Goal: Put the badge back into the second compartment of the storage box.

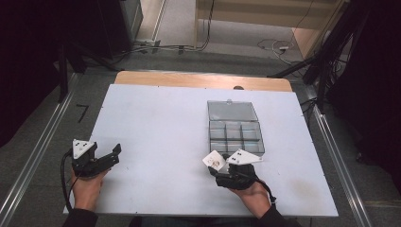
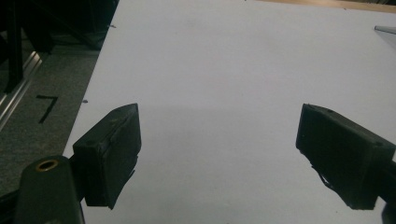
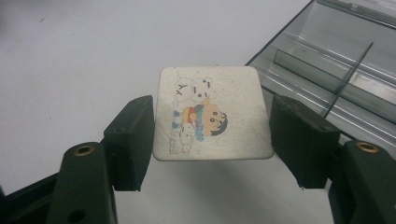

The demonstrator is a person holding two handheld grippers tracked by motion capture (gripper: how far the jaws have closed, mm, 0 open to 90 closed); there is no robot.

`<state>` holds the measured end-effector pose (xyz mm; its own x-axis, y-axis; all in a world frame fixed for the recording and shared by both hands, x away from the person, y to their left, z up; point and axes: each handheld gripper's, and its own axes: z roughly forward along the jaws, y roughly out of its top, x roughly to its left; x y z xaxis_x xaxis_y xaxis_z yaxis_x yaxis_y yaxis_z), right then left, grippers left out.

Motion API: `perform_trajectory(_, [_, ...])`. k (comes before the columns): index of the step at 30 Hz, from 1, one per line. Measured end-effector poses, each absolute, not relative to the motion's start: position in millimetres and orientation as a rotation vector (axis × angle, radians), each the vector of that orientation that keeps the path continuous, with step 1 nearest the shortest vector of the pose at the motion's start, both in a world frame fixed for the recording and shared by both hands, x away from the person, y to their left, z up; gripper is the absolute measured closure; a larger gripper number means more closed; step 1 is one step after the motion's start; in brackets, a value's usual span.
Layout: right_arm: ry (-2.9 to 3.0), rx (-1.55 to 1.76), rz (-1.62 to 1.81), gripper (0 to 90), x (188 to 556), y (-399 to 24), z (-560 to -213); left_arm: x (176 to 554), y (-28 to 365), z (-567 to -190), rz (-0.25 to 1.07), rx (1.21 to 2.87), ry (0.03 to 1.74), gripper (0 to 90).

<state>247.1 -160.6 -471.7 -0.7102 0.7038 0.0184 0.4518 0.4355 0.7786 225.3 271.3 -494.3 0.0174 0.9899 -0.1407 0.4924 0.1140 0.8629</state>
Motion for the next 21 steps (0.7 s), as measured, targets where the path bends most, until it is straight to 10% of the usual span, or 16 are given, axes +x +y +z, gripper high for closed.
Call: perform_trajectory(21, [2.291,1.085,1.192,31.5,269,-184,-452,226,271,-495,0.783,1.490,1.593,14.7])
